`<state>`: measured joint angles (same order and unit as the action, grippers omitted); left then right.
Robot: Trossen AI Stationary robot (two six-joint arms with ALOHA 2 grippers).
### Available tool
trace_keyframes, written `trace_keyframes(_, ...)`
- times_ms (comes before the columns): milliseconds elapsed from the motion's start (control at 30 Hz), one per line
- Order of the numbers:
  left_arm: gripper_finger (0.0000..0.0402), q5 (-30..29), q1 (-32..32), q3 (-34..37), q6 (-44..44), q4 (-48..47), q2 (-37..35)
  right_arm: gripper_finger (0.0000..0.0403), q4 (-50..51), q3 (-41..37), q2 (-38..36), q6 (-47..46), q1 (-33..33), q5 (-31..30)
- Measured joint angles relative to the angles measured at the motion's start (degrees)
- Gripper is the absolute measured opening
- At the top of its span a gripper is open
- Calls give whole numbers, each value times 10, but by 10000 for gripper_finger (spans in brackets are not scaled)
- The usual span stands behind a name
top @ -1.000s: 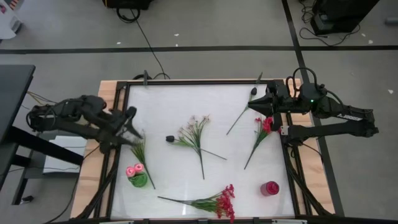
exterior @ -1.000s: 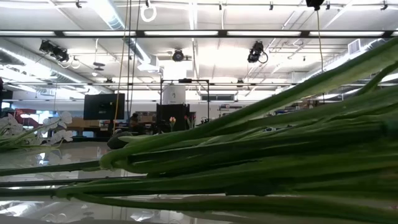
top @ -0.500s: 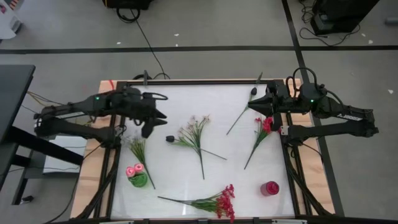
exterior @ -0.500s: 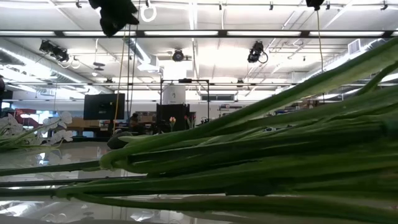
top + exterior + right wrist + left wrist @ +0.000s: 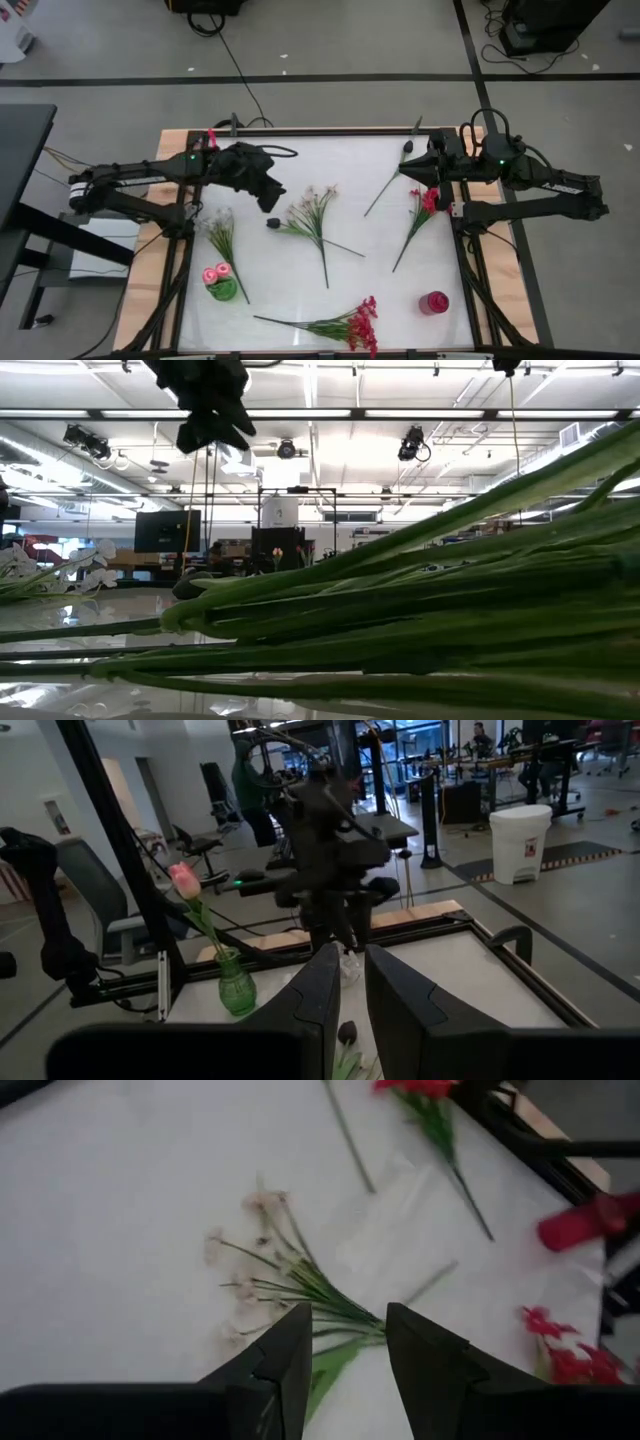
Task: Sort flowers into vase by color
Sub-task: Put the left white flowers into the green vase
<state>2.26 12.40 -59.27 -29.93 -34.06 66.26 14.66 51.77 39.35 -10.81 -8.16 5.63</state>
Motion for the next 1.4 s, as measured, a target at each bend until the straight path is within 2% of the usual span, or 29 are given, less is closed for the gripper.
trace_keyframes(233,134,0,48,0,-60,12,21,62,0,0,0,0,0,0)
trace_keyframes(400,123,-2,70,0,-153,-68,21,62,0,0,0,0,0,0)
trace_keyframes(567,100,-1,64,0,-244,-163,20,62,0,0,0,0,0,0)
trace_keyframes(767,91,-26,17,0,-399,-216,20,62,-42,0,6,-4,0,-47)
trace_keyframes(967,91,-35,-49,0,-539,-271,29,62,-77,0,8,-59,0,-41)
trace_keyframes(1100,91,-36,-91,0,-619,-324,40,62,-82,0,8,-57,-3,-53)
trace_keyframes(1267,94,-36,-149,0,-700,-358,61,63,-12,0,9,-80,-24,-133)
trace_keyframes(1400,126,-30,-186,0,-756,-370,82,73,50,0,8,-123,-47,-150)
